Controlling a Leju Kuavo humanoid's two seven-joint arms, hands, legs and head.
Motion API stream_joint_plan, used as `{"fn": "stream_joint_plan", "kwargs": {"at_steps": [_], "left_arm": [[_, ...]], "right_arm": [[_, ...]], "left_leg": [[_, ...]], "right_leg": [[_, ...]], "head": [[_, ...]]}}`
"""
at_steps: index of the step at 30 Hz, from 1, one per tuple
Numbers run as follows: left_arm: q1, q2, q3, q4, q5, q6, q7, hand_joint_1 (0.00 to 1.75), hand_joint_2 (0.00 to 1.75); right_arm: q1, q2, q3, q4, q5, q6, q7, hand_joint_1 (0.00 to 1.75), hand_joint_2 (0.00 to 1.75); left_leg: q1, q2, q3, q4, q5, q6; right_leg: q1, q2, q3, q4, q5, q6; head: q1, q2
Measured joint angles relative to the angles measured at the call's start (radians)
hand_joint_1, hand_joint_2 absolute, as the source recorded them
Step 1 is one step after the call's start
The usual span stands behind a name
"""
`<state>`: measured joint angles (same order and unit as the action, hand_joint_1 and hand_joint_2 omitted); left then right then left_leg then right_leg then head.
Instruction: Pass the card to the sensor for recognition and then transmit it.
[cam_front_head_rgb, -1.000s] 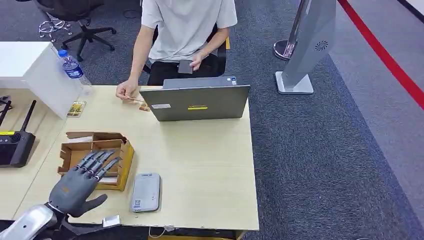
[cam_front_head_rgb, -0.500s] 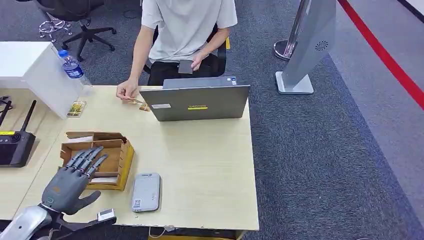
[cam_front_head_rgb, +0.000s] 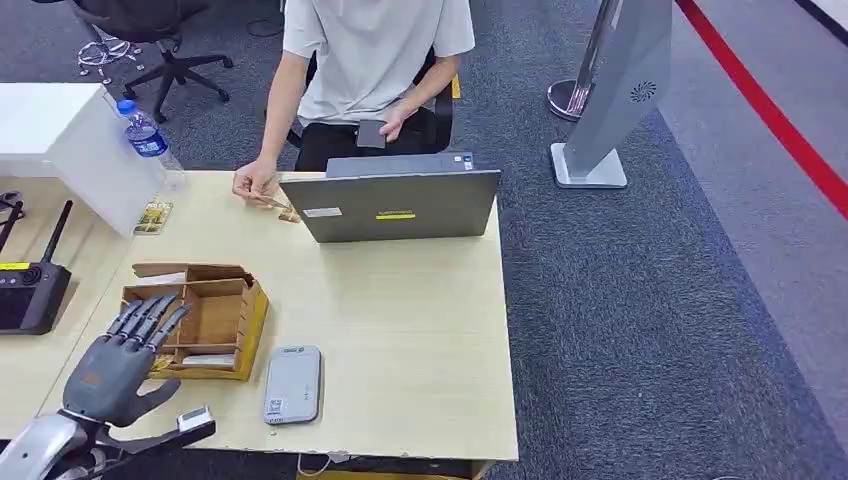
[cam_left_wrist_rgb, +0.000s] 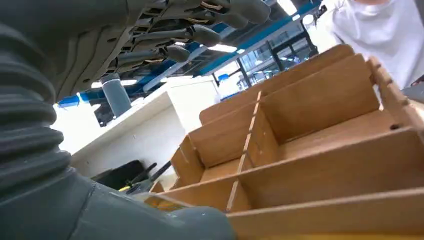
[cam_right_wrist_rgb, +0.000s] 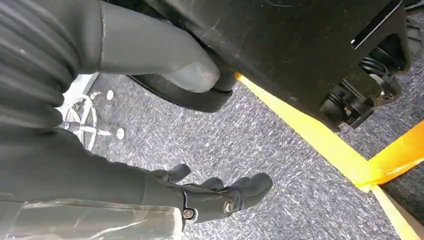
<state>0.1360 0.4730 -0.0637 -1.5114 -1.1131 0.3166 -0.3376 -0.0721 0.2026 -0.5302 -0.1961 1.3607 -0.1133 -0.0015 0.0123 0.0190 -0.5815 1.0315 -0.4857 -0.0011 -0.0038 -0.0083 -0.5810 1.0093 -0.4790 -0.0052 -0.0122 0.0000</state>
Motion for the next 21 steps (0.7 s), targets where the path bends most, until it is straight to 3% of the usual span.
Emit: {"fn": "stream_joint_plan", "kwargs": {"at_steps": [21], "left_arm": [[-0.020, -0.018, 0.023, 0.055, -0.003, 0.011, -0.006, 0.00, 1.75]], "right_arm": [[-0.003, 0.000, 0.021, 0.000, 0.014, 0.009, 0.005, 0.00, 1.75]], "left_leg": [[0.000, 0.000, 0.000, 0.000, 0.000, 0.000]], "right_leg": [[0.000, 0.000, 0.000, 0.000, 0.000, 0.000]], "head": [[0.000, 0.000]]}}
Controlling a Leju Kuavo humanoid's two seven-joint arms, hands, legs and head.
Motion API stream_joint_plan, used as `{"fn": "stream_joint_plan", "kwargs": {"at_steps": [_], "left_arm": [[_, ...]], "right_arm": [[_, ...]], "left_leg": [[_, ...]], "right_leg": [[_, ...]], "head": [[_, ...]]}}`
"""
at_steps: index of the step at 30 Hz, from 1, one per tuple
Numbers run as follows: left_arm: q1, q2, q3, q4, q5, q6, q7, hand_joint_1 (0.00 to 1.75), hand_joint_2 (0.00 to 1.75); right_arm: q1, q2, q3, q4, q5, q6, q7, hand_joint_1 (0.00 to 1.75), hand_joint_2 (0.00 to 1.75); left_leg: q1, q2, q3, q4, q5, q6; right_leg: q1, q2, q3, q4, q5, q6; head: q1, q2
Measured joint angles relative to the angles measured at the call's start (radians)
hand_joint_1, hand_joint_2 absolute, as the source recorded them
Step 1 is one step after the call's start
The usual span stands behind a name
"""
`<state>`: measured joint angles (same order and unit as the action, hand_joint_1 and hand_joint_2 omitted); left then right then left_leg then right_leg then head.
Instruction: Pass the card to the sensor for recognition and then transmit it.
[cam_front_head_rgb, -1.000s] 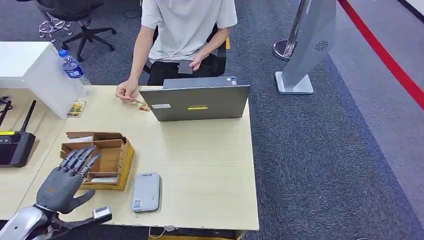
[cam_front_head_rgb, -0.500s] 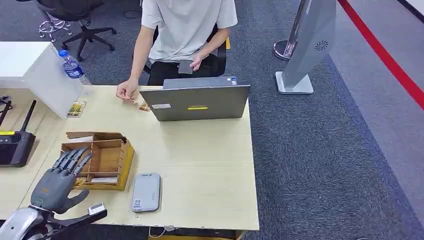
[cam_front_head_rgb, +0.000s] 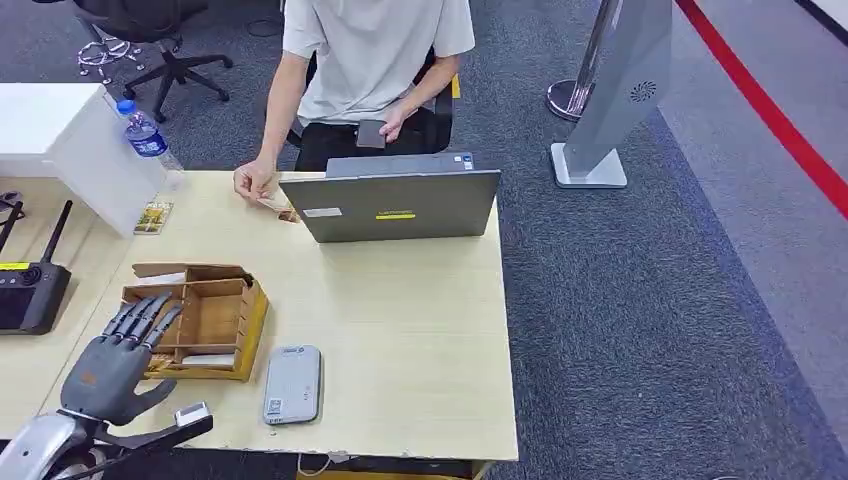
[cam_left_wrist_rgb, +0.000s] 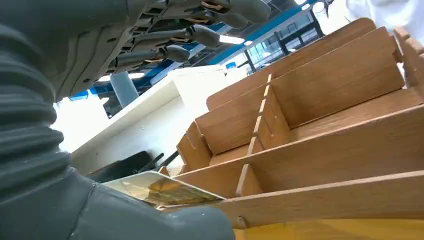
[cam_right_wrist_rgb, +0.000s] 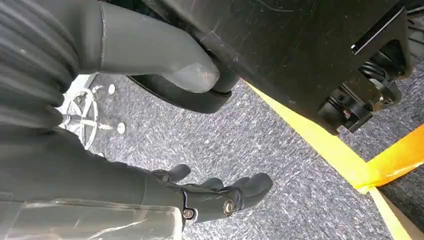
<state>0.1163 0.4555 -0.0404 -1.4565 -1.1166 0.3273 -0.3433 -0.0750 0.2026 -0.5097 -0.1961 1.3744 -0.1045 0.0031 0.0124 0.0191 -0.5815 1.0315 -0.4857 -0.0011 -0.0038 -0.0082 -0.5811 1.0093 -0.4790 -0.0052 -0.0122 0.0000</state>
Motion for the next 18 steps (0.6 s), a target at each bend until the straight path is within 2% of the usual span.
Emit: {"fn": "stream_joint_plan", "kwargs": {"at_steps": [18], "left_arm": [[-0.011, -0.014, 0.052, 0.026, 0.002, 0.002, 0.003, 0.00, 1.75]], "right_arm": [[-0.002, 0.000, 0.004, 0.000, 0.013, 0.003, 0.006, 0.00, 1.75]], "left_leg": [[0.000, 0.000, 0.000, 0.000, 0.000, 0.000]], "right_leg": [[0.000, 0.000, 0.000, 0.000, 0.000, 0.000]], "head": [[0.000, 0.000]]}}
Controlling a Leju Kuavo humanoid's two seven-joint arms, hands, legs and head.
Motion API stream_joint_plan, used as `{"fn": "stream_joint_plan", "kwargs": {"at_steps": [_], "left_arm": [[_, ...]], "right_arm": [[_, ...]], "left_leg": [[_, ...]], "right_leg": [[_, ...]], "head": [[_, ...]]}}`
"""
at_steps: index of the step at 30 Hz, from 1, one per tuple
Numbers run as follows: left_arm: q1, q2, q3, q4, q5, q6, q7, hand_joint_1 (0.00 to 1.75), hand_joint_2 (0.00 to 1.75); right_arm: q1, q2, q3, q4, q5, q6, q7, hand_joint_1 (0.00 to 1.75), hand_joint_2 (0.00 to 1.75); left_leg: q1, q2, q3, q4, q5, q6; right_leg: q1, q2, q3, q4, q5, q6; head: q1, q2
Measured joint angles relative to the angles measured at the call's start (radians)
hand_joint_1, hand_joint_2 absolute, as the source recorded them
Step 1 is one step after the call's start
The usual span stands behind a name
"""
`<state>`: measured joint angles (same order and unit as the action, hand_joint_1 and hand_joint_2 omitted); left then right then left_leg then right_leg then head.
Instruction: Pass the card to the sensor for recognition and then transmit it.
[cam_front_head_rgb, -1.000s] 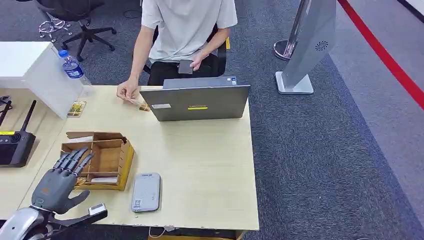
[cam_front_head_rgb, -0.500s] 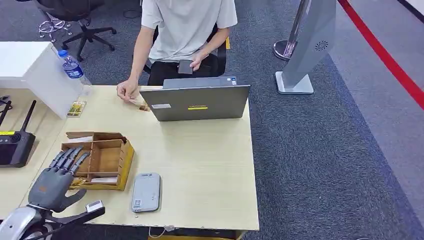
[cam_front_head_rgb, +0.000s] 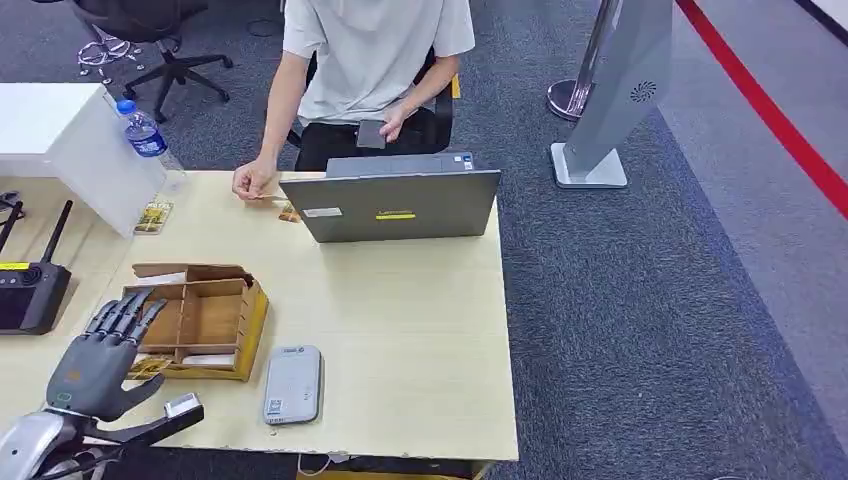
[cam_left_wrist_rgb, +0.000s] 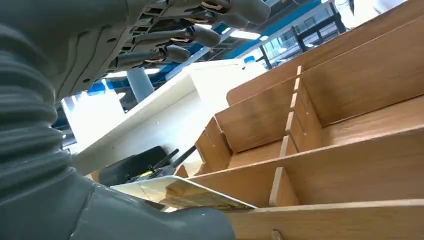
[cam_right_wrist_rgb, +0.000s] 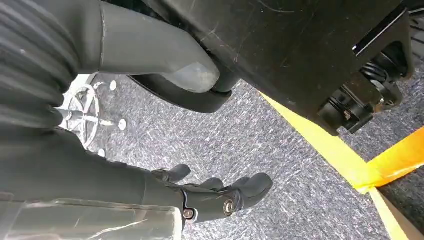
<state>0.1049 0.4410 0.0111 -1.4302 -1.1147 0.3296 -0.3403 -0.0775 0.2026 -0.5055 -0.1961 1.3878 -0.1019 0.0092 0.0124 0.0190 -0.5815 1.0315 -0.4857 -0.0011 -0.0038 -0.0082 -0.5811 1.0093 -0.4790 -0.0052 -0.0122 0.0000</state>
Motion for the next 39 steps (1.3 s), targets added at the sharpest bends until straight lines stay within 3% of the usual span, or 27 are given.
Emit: {"fn": "stream_joint_plan", "kwargs": {"at_steps": [18, 19, 28, 39], "left_arm": [[-0.008, -0.015, 0.040, 0.018, 0.008, -0.025, 0.006, 0.00, 1.75], [-0.007, -0.016, 0.040, 0.018, 0.007, -0.028, 0.006, 1.75, 1.75], [-0.010, -0.023, 0.041, 0.019, 0.035, -0.100, -0.006, 1.75, 1.75], [-0.016, -0.023, 0.041, 0.026, 0.048, -0.113, -0.019, 1.75, 1.75]], "right_arm": [[0.000, 0.000, 0.003, 0.000, 0.003, 0.001, 0.001, 0.00, 1.75], [0.000, 0.000, 0.005, 0.000, 0.003, 0.001, 0.002, 0.00, 1.75], [-0.001, 0.000, 0.019, 0.000, 0.012, 0.003, 0.002, 0.00, 1.75], [-0.002, 0.000, 0.026, 0.000, 0.019, 0.006, 0.002, 0.00, 1.75]], "left_leg": [[0.000, 0.000, 0.000, 0.000, 0.000, 0.000], [0.000, 0.000, 0.000, 0.000, 0.000, 0.000], [0.000, 0.000, 0.000, 0.000, 0.000, 0.000], [0.000, 0.000, 0.000, 0.000, 0.000, 0.000]], "right_leg": [[0.000, 0.000, 0.000, 0.000, 0.000, 0.000], [0.000, 0.000, 0.000, 0.000, 0.000, 0.000], [0.000, 0.000, 0.000, 0.000, 0.000, 0.000], [0.000, 0.000, 0.000, 0.000, 0.000, 0.000]], "head": [[0.000, 0.000], [0.000, 0.000], [0.000, 0.000], [0.000, 0.000]]}}
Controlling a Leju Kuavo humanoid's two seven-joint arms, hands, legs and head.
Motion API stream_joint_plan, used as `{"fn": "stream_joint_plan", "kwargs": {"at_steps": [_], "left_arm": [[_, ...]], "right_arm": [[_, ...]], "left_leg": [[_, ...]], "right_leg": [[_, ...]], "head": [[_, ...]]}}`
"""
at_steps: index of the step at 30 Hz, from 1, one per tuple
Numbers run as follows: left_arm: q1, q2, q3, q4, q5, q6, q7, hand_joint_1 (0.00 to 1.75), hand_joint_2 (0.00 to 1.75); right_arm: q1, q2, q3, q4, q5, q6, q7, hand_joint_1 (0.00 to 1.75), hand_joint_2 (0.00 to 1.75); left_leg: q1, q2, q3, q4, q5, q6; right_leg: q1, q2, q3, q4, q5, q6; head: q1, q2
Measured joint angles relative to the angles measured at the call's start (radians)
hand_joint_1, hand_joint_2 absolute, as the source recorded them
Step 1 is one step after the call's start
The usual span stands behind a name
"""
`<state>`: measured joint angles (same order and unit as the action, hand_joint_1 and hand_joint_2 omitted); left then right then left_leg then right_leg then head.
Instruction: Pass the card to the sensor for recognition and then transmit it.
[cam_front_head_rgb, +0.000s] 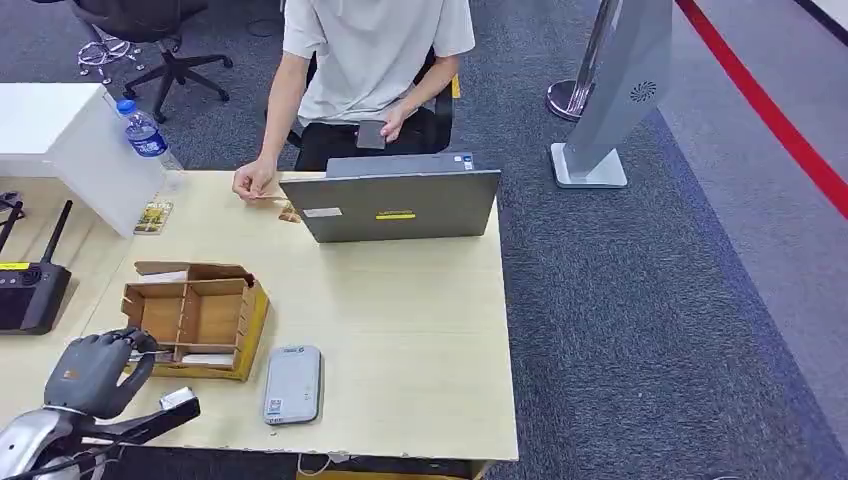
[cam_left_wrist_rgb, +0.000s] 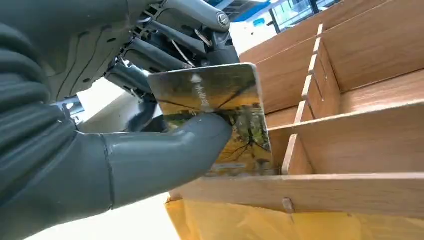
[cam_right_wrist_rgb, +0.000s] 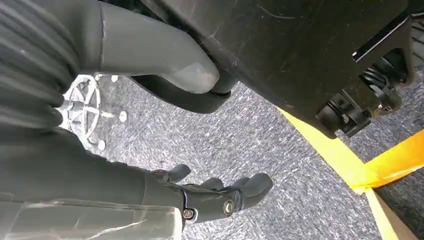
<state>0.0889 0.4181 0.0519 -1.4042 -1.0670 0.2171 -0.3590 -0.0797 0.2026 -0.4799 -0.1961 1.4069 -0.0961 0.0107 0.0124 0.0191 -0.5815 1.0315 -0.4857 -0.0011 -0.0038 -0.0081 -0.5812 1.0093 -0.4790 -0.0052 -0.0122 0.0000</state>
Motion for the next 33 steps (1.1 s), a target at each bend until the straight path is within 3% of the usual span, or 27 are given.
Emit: {"fn": "stream_joint_plan", "kwargs": {"at_steps": [10, 21, 27, 33], "left_arm": [[0.000, -0.011, 0.006, -0.017, 0.000, 0.040, -0.007, 1.75, 1.75], [0.024, 0.022, 0.012, -0.277, 0.055, 0.052, -0.044, 1.75, 1.75], [-0.080, 0.069, 0.013, -0.425, 0.113, -0.042, -0.051, 1.75, 1.75], [-0.323, 0.066, -0.054, -0.420, 0.009, -0.176, 0.047, 1.75, 1.75]], "right_arm": [[0.000, 0.000, 0.006, 0.000, 0.002, 0.002, 0.001, 0.00, 1.75], [-0.001, 0.000, 0.016, 0.000, 0.003, 0.006, 0.008, 0.00, 1.75], [-0.004, 0.000, 0.023, 0.000, 0.025, 0.018, 0.010, 0.00, 1.75], [-0.010, 0.000, 0.049, 0.000, 0.062, 0.034, 0.011, 0.00, 1.75]], "left_leg": [[0.000, 0.000, 0.000, 0.000, 0.000, 0.000], [0.000, 0.000, 0.000, 0.000, 0.000, 0.000], [0.000, -0.001, 0.001, 0.000, 0.001, -0.001], [0.000, -0.002, 0.002, 0.001, 0.002, 0.000]], "right_leg": [[0.000, 0.000, 0.000, 0.000, 0.000, 0.000], [0.000, 0.000, 0.000, 0.000, 0.000, 0.000], [0.000, -0.001, 0.000, 0.000, 0.000, 0.000], [0.000, -0.002, 0.001, 0.000, 0.001, -0.001]], "head": [[0.000, 0.000], [0.000, 0.000], [0.000, 0.000], [0.000, 0.000]]}}
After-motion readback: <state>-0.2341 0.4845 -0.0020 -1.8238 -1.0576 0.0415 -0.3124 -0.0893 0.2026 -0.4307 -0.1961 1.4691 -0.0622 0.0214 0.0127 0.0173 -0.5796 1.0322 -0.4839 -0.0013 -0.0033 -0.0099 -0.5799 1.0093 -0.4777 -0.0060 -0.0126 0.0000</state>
